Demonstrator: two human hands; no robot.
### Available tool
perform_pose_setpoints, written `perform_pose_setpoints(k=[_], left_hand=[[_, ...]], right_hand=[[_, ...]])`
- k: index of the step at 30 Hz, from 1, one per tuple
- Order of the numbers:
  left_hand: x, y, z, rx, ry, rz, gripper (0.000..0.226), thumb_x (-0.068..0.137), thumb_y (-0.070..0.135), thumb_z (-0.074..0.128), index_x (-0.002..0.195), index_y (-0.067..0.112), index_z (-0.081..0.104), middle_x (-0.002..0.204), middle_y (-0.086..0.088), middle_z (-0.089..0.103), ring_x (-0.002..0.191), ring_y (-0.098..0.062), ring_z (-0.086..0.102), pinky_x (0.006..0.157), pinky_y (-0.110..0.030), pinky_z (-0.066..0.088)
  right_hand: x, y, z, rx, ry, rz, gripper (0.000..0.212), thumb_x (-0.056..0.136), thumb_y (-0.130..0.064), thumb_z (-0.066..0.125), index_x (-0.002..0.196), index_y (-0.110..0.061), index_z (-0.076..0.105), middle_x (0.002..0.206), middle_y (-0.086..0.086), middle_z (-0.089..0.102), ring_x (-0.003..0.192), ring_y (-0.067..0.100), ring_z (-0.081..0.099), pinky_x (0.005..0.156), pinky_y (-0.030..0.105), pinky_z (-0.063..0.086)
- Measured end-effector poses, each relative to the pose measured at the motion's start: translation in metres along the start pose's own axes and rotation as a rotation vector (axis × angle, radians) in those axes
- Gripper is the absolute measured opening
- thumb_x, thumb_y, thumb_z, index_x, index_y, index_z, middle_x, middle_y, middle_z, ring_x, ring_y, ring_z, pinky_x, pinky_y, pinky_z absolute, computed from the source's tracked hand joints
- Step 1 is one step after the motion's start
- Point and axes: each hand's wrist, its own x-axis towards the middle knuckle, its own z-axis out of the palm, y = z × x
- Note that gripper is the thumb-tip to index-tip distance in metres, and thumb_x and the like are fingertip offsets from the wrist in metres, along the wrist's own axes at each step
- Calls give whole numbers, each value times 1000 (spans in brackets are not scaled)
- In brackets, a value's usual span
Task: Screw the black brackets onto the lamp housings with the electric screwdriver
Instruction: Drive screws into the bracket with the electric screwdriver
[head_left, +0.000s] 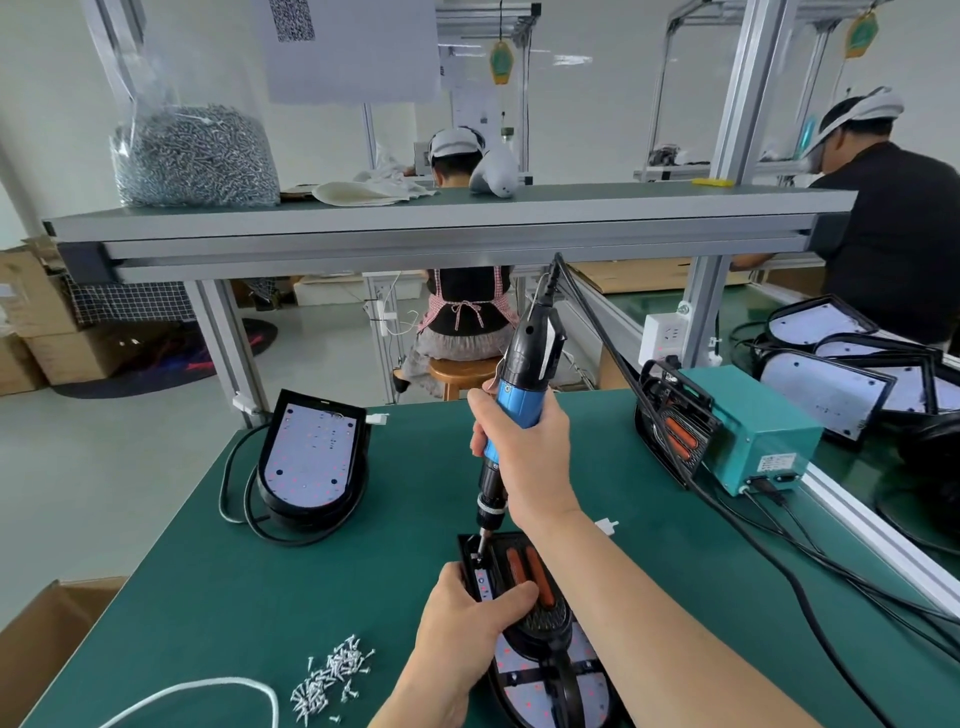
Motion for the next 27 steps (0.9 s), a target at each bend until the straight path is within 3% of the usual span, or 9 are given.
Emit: perform_pose_setpoints(k=[5,12,20,27], left_hand=[[2,-1,0,8,7,2,38,73,27,87,98,23,59,87,9,72,64,3,68,53,-14,47],[0,-3,2,11,16,-17,49,70,31,89,106,18,60,100,1,74,90,-18,72,82,-37,58],[0,0,1,17,15,-37,42,72,31,88,100,22,58,96,4,72,85,-13,70,70,-29,54],[1,-1,0,-14,-9,-55,50,68,30,90,105,17,59,98,0,75,87,-17,74,84,-38,58]], right_hand=[[-2,2,2,-57,-18,-37,21,88,-7,74,85,-7,53,58,9,53,46,14,51,51,25,47],[-4,5,4,-65,-79,-42,19,86,-9,74,84,-9,55,56,2,54,45,15,50,52,25,48],[-7,-2,1,-19,-79,14,23,80,-22,80,89,-17,59,60,4,58,50,16,53,54,24,48],[14,-41,-20,163,39,-18,22,92,-12,73,100,-9,54,64,1,56,52,16,52,54,25,49]])
